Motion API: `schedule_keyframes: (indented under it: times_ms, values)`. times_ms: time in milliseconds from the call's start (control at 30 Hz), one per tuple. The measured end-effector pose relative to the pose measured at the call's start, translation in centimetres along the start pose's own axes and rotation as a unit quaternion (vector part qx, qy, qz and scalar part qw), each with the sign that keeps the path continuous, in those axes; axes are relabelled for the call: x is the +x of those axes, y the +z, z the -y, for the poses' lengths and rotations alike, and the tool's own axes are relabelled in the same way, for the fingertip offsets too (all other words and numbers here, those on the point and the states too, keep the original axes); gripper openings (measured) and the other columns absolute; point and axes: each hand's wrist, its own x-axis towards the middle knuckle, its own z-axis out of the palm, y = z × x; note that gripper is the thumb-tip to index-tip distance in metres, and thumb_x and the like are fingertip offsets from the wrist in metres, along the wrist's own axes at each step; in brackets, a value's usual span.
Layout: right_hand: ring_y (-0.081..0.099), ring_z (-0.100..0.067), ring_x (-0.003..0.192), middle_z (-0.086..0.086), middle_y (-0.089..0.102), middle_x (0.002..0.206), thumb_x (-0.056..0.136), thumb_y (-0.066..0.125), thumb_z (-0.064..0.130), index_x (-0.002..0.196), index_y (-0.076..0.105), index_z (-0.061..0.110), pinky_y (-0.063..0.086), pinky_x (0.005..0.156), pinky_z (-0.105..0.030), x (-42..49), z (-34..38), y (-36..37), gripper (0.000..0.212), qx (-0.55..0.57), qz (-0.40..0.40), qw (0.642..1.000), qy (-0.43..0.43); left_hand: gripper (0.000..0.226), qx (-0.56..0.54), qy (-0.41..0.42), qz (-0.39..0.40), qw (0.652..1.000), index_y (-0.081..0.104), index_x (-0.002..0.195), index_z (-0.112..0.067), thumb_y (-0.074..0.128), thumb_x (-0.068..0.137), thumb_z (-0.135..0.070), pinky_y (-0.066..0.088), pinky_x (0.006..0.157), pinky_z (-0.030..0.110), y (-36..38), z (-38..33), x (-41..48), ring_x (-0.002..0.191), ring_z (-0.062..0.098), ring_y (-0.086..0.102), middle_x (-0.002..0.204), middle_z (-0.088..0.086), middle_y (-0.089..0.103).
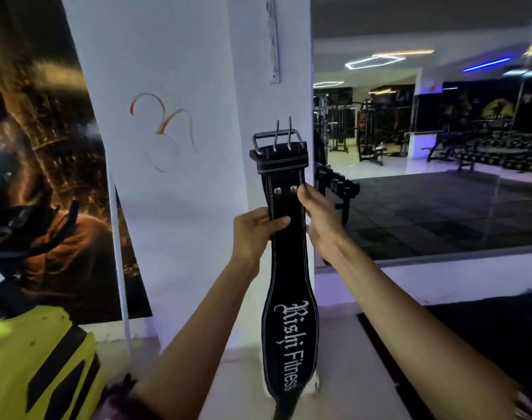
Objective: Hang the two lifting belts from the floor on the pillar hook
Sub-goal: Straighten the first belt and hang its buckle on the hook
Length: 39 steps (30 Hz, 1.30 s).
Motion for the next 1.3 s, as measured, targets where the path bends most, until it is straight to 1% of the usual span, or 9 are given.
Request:
schedule_keyframes:
  times_ms: [200, 300, 433, 633, 733, 900, 967, 1033, 1300]
  values:
    - [0.064, 0.002, 0.061, -0.004, 0.067, 0.075, 0.08, 0.067, 0.011, 0.08, 0.067, 0.011, 0.051, 0.061, -0.018, -2.1, -2.5, -3.6, 0.0, -0.133, -0.019, 0.99, -0.039, 0.021, -0.041, 0.046, -0.013, 0.998, 0.07, 0.094, 0.004, 0.069, 0.074, 0.008, 0.058, 0.065, 0.025, 1.3, -1.9, 1.6, 0.066, 0.015, 0.07, 0.069, -0.002, 0.075]
    - [0.05, -0.016, 0.061, -0.022, 0.064, 0.066, 0.063, 0.079, 0.032, 0.067, 0.061, -0.01, 0.039, 0.064, -0.03, -4.6, -7.2, -7.0, 0.046, -0.23, -0.007, 0.973, 0.023, 0.022, -0.059, 0.058, -0.004, 0.997, 0.07, 0.095, 0.002, 0.069, 0.074, 0.007, 0.058, 0.064, 0.025, 1.5, -2.1, 2.3, 0.066, 0.013, 0.07, 0.07, -0.004, 0.075]
    - [0.061, 0.0, 0.054, 0.003, 0.068, 0.058, 0.074, 0.071, 0.005, 0.078, 0.07, 0.003, 0.05, 0.059, -0.016, -4.2, -4.5, -7.8, 0.005, -0.134, -0.05, 0.99, 0.008, 0.025, -0.058, 0.045, 0.013, 0.997, 0.068, 0.1, 0.004, 0.069, 0.075, 0.005, 0.058, 0.066, 0.025, 2.3, -1.4, 2.0, 0.069, 0.014, 0.071, 0.073, -0.003, 0.076]
    - [0.06, 0.0, 0.058, 0.007, 0.069, 0.06, 0.074, 0.072, 0.007, 0.071, 0.069, 0.014, 0.049, 0.063, -0.018, -7.7, -8.1, -11.4, 0.008, -0.263, 0.014, 0.964, 0.034, 0.019, -0.064, 0.042, 0.005, 0.997, 0.071, 0.092, -0.002, 0.069, 0.075, 0.004, 0.056, 0.064, 0.023, 2.5, -2.0, 2.7, 0.069, 0.014, 0.071, 0.071, -0.004, 0.076]
    - [0.058, -0.018, 0.07, -0.023, 0.069, 0.072, 0.069, 0.077, 0.025, 0.073, 0.068, -0.003, 0.051, 0.069, -0.033, -9.7, -9.7, -13.0, 0.03, -0.342, 0.088, 0.928, 0.118, 0.022, -0.058, 0.04, 0.015, 0.997, 0.071, 0.097, -0.001, 0.069, 0.075, 0.003, 0.057, 0.066, 0.025, 2.4, -1.8, 2.6, 0.072, 0.016, 0.071, 0.074, -0.004, 0.076]
    - [0.062, -0.001, 0.09, 0.018, 0.063, 0.09, 0.092, 0.05, 0.023, 0.097, 0.061, 0.033, 0.049, 0.073, -0.011, -5.6, -1.7, -7.5, 0.016, -0.137, 0.014, 0.99, 0.027, 0.023, -0.049, 0.025, 0.036, 0.998, 0.07, 0.098, 0.001, 0.069, 0.075, 0.004, 0.059, 0.07, 0.027, 3.3, -1.5, 2.7, 0.073, 0.018, 0.072, 0.075, -0.001, 0.076]
    - [0.064, 0.002, 0.08, 0.012, 0.064, 0.087, 0.092, 0.05, 0.016, 0.095, 0.062, 0.021, 0.052, 0.073, -0.015, -3.6, 0.5, -5.1, 0.013, -0.076, -0.005, 0.997, -0.018, 0.026, -0.044, 0.016, 0.057, 0.997, 0.069, 0.101, 0.004, 0.069, 0.075, 0.003, 0.059, 0.073, 0.028, 3.7, -1.3, 2.4, 0.075, 0.019, 0.072, 0.077, 0.001, 0.076]
    - [0.063, -0.017, 0.08, -0.006, 0.065, 0.084, 0.089, 0.055, 0.01, 0.093, 0.063, 0.003, 0.051, 0.079, -0.03, -2.5, 0.9, -3.9, 0.012, -0.039, -0.049, 0.997, -0.044, 0.025, -0.051, 0.014, 0.068, 0.996, 0.069, 0.101, 0.001, 0.069, 0.076, 0.002, 0.059, 0.075, 0.027, 3.9, -0.9, 2.0, 0.078, 0.018, 0.071, 0.08, 0.002, 0.076]
    - [0.053, -0.019, 0.098, -0.005, 0.061, 0.088, 0.087, 0.058, 0.01, 0.098, 0.065, 0.002, 0.034, 0.109, -0.039, -1.3, 0.3, -4.3, 0.016, 0.023, -0.109, 0.994, -0.02, 0.017, 0.055, -0.09, 0.097, 0.99, 0.071, 0.094, 0.003, 0.067, 0.077, 0.004, 0.051, 0.065, 0.016, 0.8, 9.8, -4.8, 0.064, 0.004, 0.068, 0.065, -0.008, 0.074]
